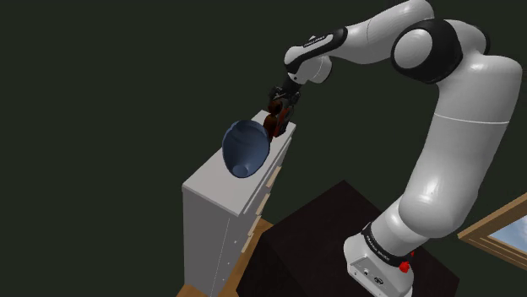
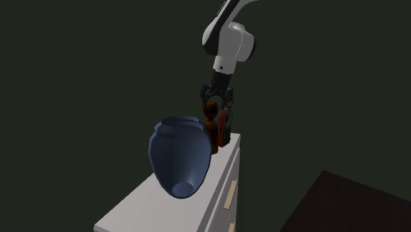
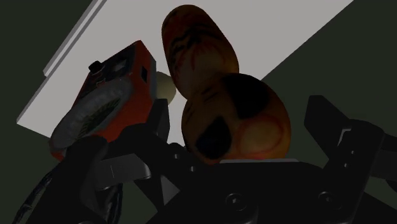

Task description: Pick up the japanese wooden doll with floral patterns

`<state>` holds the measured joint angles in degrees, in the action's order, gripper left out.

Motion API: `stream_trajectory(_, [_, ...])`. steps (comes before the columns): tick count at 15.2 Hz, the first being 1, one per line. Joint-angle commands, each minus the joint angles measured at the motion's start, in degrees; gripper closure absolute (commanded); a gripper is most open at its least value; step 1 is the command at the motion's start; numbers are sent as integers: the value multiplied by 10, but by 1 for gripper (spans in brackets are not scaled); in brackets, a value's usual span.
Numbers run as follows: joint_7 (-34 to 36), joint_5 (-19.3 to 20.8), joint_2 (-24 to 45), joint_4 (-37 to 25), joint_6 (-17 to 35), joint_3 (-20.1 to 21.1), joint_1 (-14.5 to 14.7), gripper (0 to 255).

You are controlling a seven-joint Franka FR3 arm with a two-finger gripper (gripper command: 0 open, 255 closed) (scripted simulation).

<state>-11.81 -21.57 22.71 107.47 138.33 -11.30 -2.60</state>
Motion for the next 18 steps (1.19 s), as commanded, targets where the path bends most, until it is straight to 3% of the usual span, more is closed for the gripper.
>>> stream_trajectory(1, [-3, -3, 5, 3, 8, 2, -1, 0])
stream_trajectory(2, [-3, -4, 5, 3, 8, 2, -1, 0])
stream_trajectory(3, [-4, -4, 6, 3, 9, 2, -1, 255])
stream_trajectory(12, [-3, -4, 5, 3, 8, 2, -1, 255])
stream_trajectory(18, [13, 13, -21, -8, -27, -6, 4, 255])
